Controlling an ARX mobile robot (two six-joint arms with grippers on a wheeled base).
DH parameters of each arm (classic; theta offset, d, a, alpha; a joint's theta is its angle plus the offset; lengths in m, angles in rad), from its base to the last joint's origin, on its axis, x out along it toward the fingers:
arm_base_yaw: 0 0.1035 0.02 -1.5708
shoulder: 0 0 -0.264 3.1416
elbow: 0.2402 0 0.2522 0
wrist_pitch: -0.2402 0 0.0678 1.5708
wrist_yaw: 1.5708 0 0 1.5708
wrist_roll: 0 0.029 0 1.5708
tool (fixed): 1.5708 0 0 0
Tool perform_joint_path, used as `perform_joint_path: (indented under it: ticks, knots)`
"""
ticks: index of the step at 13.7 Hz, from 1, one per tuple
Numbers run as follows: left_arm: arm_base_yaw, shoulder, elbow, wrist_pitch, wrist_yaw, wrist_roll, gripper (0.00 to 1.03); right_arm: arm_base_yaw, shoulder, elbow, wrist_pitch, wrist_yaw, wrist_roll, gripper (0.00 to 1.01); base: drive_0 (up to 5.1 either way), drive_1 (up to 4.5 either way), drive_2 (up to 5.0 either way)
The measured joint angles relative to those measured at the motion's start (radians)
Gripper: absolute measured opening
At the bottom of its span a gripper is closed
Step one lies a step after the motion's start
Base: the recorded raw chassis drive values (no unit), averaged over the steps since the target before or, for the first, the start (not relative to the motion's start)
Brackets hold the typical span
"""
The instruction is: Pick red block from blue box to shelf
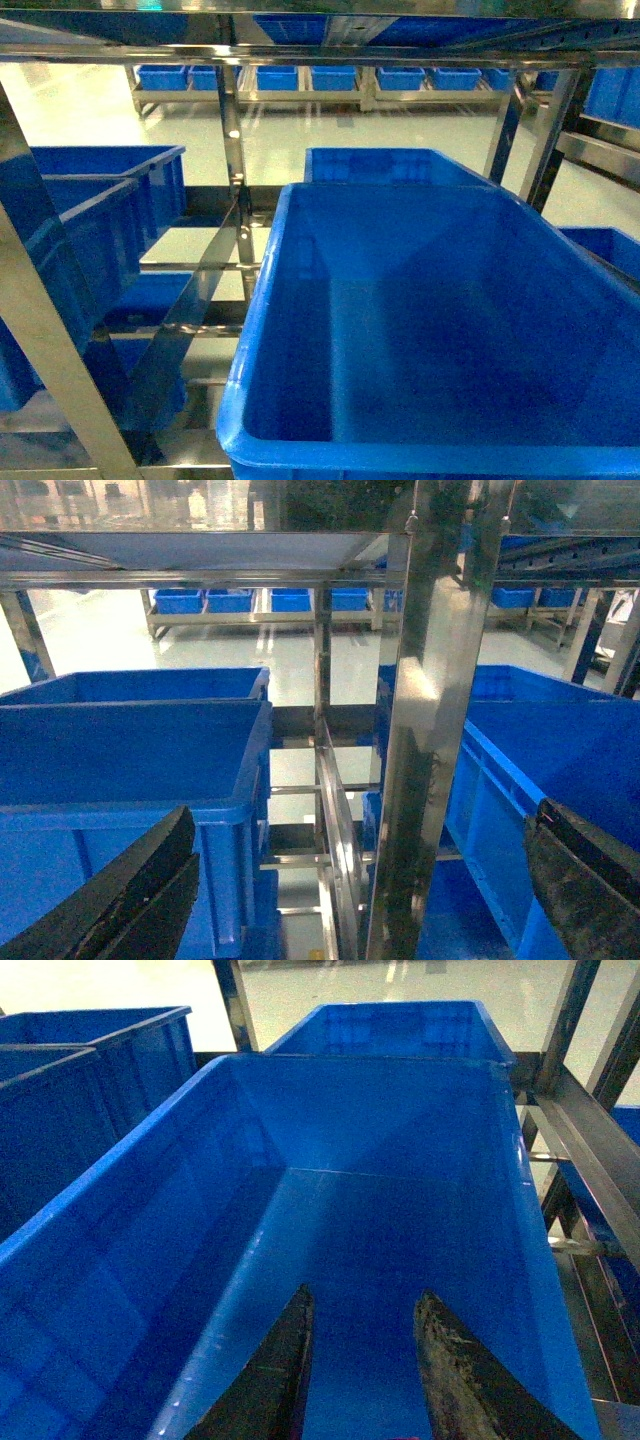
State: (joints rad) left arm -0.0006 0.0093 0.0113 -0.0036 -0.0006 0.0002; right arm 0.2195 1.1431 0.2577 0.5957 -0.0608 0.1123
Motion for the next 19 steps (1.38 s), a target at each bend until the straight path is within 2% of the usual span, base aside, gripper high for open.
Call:
perform_joint_path:
  ticks: [2, 4, 6, 7, 12, 13, 14, 16, 17, 19]
  knots:
    - [0.000, 0.000, 0.000, 0.000, 0.000, 0.000, 0.98, 0.002, 0.161, 0.000, 0.166, 0.005, 0.000, 0.25, 0.0, 0.00, 0.0]
    - [0.000, 0.000, 0.000, 0.000, 0.000, 0.000, 0.98, -0.028, 0.348, 0.040, 0.362, 0.008, -0.001, 0.25, 0.0, 0.00, 0.0]
    - [0.000, 0.000, 0.000, 0.000, 0.000, 0.000, 0.98, -0.046, 0.496, 0.103, 0.455, 0.013, -0.005, 0.25, 0.0, 0.00, 0.0]
    - [0.000, 0.000, 0.000, 0.000, 0.000, 0.000, 0.98, -0.043, 0.546, 0.141, 0.450, 0.013, -0.008, 0.25, 0.0, 0.00, 0.0]
    - [0.000, 0.000, 0.000, 0.000, 0.000, 0.000, 0.98, -0.035, 0.573, 0.185, 0.412, 0.000, -0.013, 0.25, 0.0, 0.00, 0.0]
    - [0.000, 0.000, 0.000, 0.000, 0.000, 0.000, 0.98, -0.034, 0.574, 0.186, 0.414, -0.002, -0.014, 0.29, 0.0, 0.00, 0.0]
    - [0.000, 0.000, 0.000, 0.000, 0.000, 0.000, 0.98, -0.028, 0.574, 0.186, 0.425, -0.005, -0.015, 0.35, 0.0, 0.00, 0.0]
    - [0.000, 0.000, 0.000, 0.000, 0.000, 0.000, 0.98, -0.028, 0.567, 0.186, 0.428, -0.019, -0.017, 0.60, 0.0, 0.00, 0.0]
    - [0.000, 0.000, 0.000, 0.000, 0.000, 0.000, 0.98, -0.028, 0.567, 0.186, 0.428, -0.019, -0.017, 0.99, 0.0, 0.00, 0.0]
    - [0.000, 0.000, 0.000, 0.000, 0.000, 0.000, 0.98, -0.002, 0.344, 0.098, 0.282, 0.011, -0.026, 0.98, 0.0, 0.00, 0.0]
